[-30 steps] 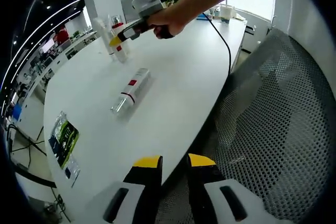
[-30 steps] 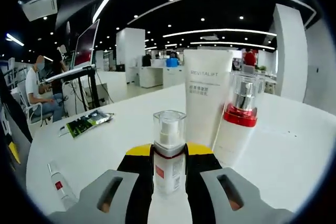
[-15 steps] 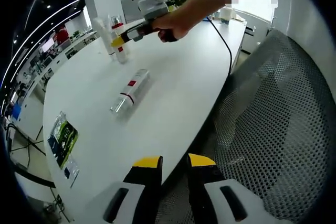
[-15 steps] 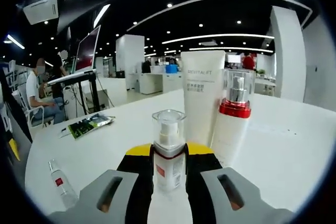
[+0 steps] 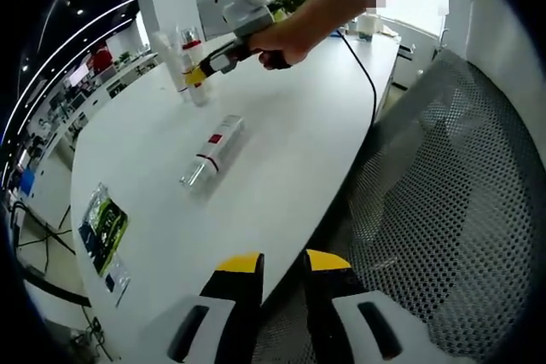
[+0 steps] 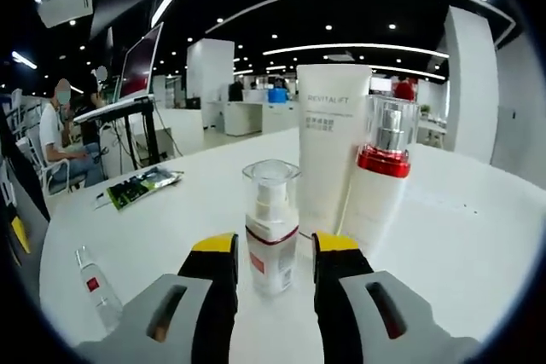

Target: Arrange the skincare products in the storage area until every visible bottle or jar stands upright without overlapping.

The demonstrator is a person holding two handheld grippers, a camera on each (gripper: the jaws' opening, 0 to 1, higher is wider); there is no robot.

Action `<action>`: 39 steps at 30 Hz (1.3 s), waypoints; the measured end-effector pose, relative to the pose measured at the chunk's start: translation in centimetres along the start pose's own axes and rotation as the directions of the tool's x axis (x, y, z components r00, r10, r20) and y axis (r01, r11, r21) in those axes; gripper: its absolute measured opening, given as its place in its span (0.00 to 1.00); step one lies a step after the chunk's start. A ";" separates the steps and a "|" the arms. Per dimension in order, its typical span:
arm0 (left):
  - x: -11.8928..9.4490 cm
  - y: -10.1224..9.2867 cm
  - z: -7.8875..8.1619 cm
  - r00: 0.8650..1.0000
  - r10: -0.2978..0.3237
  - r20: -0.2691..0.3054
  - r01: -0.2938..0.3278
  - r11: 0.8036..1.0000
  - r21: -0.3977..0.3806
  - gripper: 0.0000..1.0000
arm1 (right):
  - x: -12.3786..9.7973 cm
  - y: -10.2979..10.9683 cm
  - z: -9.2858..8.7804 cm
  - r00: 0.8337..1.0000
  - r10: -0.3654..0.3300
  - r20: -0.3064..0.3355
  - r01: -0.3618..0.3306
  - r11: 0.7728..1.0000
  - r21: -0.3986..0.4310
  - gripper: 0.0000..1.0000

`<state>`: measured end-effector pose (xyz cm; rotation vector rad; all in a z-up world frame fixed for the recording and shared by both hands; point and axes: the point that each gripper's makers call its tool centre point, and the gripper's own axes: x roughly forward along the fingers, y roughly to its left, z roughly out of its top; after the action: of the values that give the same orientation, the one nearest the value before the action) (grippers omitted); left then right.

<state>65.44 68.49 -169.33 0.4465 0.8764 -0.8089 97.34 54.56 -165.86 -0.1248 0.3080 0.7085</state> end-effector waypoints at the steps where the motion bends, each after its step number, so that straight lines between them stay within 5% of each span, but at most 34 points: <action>1: 0.0 0.0 0.0 1.000 0.001 -0.002 -0.001 1.000 0.000 0.19 | 0.0 0.0 -0.3 1.000 0.005 -0.012 -0.005 1.000 0.011 0.29; 6: 0.0 0.1 0.1 1.000 0.003 0.002 -0.003 1.000 0.002 0.19 | 0.2 0.5 -1.2 0.998 0.027 -0.058 -0.026 1.000 0.016 0.20; 39: -0.1 0.1 -0.1 1.000 0.006 -0.006 -0.006 1.000 -0.003 0.19 | 1.9 -1.1 -0.7 0.995 0.041 -0.090 -0.042 0.999 -0.014 0.19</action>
<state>65.48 68.61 -169.32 0.4490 0.8819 -0.8014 99.27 54.73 -167.12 -0.1661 0.3914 0.7477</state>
